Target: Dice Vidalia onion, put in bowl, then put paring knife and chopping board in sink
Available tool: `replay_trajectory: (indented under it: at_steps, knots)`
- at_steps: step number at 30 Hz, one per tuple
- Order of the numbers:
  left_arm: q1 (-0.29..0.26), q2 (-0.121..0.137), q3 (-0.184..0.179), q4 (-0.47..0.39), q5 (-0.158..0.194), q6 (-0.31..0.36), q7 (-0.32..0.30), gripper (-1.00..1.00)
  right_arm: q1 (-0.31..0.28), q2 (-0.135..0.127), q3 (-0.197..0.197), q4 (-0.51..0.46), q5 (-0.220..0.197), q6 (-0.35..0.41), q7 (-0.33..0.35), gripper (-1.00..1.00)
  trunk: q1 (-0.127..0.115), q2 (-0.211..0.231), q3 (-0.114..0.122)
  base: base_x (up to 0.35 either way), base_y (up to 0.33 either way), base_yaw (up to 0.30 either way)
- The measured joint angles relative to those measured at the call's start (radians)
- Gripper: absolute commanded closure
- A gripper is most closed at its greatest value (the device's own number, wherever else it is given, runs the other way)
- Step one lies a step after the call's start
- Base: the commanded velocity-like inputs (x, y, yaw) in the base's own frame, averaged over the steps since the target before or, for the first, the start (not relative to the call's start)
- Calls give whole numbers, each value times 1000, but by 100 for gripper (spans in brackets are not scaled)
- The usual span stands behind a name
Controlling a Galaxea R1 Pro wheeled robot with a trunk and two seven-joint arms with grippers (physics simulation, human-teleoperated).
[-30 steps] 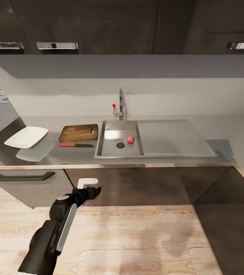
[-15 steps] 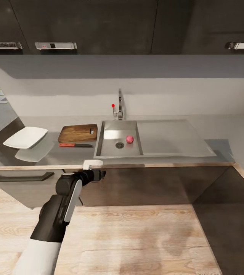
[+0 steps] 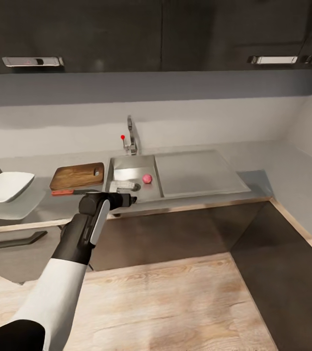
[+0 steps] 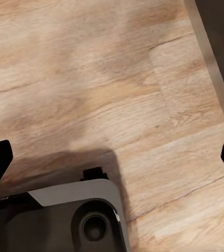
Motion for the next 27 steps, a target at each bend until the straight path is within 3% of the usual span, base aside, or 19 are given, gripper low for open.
replay_trajectory:
  at_steps: [9,27]
  knots:
    - [-1,28,-3,44,-2,2,18,-100,0,2,6,0,0,2,0,-100,0,0,2,43,0,-47]
    - [4,30,-3,52,-1,1,18,-100,0,2,3,0,0,2,-2,-100,-1,0,1,323,-30,-2]
